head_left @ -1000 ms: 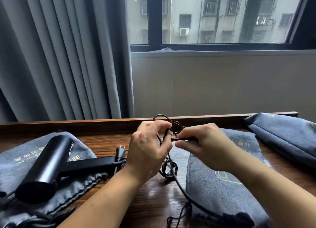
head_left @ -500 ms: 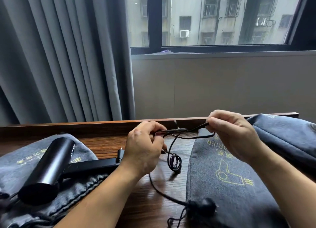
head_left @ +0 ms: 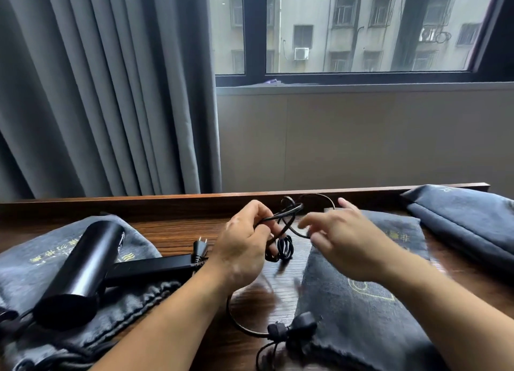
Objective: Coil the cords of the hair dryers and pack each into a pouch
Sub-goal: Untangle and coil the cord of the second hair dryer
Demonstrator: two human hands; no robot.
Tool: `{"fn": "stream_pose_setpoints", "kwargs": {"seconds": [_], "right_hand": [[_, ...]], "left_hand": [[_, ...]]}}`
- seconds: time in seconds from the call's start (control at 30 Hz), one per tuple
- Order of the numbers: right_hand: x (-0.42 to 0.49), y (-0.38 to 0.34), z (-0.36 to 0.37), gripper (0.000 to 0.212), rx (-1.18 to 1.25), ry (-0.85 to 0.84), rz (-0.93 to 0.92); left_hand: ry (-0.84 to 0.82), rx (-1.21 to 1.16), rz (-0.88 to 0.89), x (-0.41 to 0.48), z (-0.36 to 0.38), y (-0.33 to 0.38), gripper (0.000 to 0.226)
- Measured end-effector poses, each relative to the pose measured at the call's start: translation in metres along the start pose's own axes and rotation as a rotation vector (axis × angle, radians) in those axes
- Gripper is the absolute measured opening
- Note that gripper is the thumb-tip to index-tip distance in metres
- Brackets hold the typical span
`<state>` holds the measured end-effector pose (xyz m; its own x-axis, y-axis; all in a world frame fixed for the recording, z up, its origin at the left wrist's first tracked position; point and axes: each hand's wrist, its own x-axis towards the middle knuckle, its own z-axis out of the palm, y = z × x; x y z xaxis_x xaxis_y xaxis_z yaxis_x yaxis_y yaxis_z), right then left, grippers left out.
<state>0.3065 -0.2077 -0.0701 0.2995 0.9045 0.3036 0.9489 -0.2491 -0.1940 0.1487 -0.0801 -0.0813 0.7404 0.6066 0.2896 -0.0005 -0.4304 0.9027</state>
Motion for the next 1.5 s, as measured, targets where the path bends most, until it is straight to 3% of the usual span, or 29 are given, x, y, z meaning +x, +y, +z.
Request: {"fn": "stream_pose_setpoints", "kwargs": {"seconds": [0.2,0.37,0.43,0.53,0.63,0.8,1.0,1.17,1.3,1.4,1.5], "right_hand": [[0.002,-0.017,0.013,0.023,0.330,0.100,-0.040],[0.003,-0.023,0.005,0.026,0.884,0.163,0.017],[0.004,-0.020,0.005,0.025,0.914,0.205,0.106],[0.004,-0.006,-0.003,0.022,0.817,0.210,0.216],[0.001,0.009,-0.023,0.022,0.947,0.261,0.276],[-0.002,0.021,-0.035,0.020,1.319,0.306,0.387],[0.002,0.038,-0.050,0.026,1.582,0.662,0.390],[0.003,0.047,-0.049,0.027,1.685,0.797,0.483],[0.007,0.062,-0.053,0.028,1.951,0.950,0.445],[0.008,0.069,-0.055,0.028,2.003,0.986,0.408],[0.005,0.073,-0.055,0.026,1.901,0.980,0.422]], "left_hand": [[-0.037,-0.409,-0.081,0.000,0.001,0.006,0.016],[-0.069,-0.491,-0.121,-0.002,0.005,0.009,0.011],[-0.047,-0.519,-0.141,-0.002,0.009,0.011,0.010],[0.129,-0.504,-0.189,0.003,0.006,0.010,0.013],[0.276,-0.523,-0.229,0.009,-0.005,0.005,0.016],[0.278,-0.289,-0.228,0.010,-0.001,-0.002,0.026],[0.342,-0.452,-0.188,0.009,-0.008,0.002,0.028],[0.417,-0.348,-0.197,0.014,-0.009,-0.004,0.033],[0.434,-0.238,-0.173,0.015,-0.011,-0.008,0.038],[0.397,-0.227,-0.173,0.013,-0.009,-0.006,0.035],[0.363,-0.303,-0.177,0.009,-0.009,-0.002,0.028]]}}
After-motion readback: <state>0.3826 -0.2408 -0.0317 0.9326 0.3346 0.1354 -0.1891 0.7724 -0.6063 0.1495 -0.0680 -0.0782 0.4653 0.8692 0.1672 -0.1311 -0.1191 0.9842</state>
